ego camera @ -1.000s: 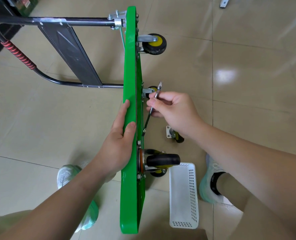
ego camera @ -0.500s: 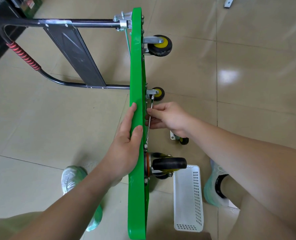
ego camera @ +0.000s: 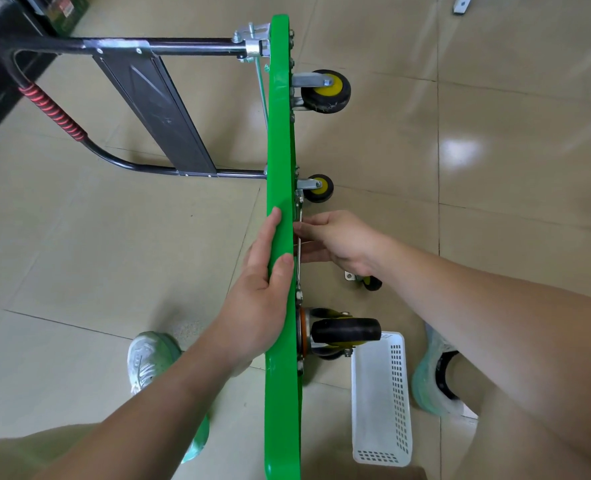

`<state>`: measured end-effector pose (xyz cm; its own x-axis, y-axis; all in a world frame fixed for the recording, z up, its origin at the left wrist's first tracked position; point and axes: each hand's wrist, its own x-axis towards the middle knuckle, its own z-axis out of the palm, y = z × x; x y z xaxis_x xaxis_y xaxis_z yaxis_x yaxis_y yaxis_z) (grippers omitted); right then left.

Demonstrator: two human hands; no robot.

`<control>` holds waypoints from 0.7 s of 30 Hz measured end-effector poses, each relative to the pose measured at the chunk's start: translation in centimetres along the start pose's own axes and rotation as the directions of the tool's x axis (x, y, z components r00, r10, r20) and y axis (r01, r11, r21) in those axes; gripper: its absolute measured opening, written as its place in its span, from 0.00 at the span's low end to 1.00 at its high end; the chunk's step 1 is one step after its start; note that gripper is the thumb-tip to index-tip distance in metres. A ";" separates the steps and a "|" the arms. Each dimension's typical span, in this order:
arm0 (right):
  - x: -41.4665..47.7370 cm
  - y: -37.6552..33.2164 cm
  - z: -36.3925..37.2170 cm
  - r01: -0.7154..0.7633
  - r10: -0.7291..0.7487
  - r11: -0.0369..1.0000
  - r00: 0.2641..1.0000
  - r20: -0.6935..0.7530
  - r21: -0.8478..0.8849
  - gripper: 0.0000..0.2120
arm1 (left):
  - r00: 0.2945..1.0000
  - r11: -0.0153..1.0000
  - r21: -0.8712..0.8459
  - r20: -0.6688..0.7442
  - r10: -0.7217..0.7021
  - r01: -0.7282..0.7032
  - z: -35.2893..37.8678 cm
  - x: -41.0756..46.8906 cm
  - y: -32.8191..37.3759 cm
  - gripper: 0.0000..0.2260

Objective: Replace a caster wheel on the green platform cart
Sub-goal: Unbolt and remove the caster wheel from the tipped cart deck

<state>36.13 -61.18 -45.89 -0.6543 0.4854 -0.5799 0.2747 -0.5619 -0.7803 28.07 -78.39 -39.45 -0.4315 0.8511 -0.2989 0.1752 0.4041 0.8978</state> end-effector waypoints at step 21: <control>-1.1 0.9 0.5 0.063 -0.061 0.998 0.989 -0.137 0.005 0.09 | 1.000 1.000 0.001 -0.003 -0.012 0.012 0.0 -0.3 0.8 0.25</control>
<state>36.75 -62.56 -45.85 -0.5672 0.6062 -0.5575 0.2297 -0.5337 -0.8139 28.32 -78.35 -38.59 -0.4361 0.8454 -0.3085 0.1711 0.4144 0.8939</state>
